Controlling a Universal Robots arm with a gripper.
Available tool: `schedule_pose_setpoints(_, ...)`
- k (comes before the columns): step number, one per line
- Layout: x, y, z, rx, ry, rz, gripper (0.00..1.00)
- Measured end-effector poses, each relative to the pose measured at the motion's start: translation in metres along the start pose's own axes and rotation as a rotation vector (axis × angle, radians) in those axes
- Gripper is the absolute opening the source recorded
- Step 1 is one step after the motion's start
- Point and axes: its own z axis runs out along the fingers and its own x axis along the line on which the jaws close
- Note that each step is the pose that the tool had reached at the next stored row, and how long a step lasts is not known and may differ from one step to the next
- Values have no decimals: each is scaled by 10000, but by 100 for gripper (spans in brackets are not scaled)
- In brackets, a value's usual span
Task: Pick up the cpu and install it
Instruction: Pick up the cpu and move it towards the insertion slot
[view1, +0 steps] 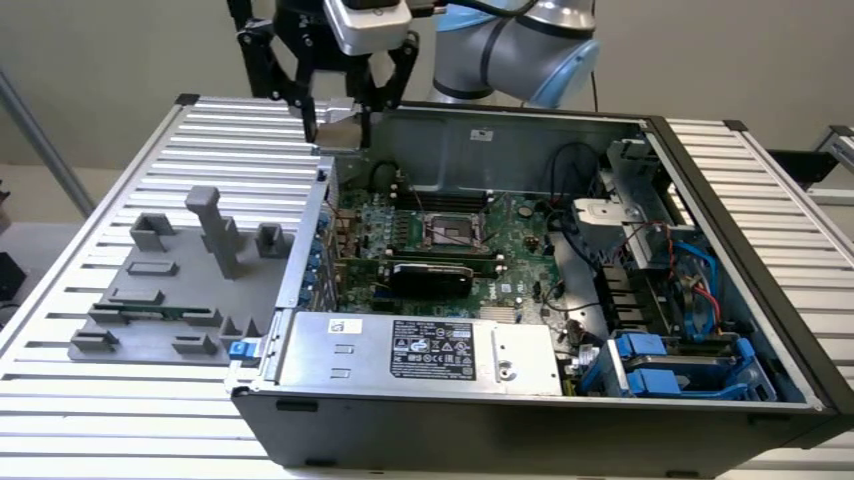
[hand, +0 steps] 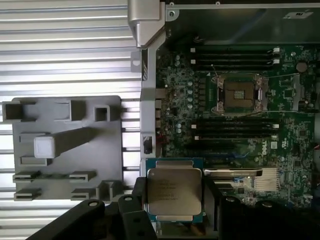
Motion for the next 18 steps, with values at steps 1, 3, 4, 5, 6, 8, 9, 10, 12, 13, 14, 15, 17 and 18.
schedule_pose_setpoints(1, -48, 6, 1, 1, 1, -1, 55)
schedule_pose_setpoints(3, -137, 20, 6, 0, 0, 0, 55)
schedule_pose_setpoints(4, -183, 28, 9, -1, 1, 0, 55)
schedule_pose_setpoints(5, -228, 38, 15, -1, 1, -1, 55)
schedule_pose_setpoints(6, -272, 51, 23, 0, 1, -1, 55)
schedule_pose_setpoints(8, -361, 81, 45, -1, 1, 0, 55)
schedule_pose_setpoints(9, -408, 99, 58, 0, 1, 0, 55)
schedule_pose_setpoints(10, -454, 117, 73, -1, 1, -1, 55)
schedule_pose_setpoints(12, -541, 158, 107, 0, 1, 0, 55)
schedule_pose_setpoints(13, -585, 183, 125, 0, 1, 0, 55)
schedule_pose_setpoints(14, -626, 210, 142, 0, 1, -1, 55)
schedule_pose_setpoints(15, -666, 237, 161, -1, 1, -1, 55)
schedule_pose_setpoints(17, -745, 294, 198, 0, 0, -1, 55)
schedule_pose_setpoints(18, -782, 322, 217, 0, 1, 0, 55)
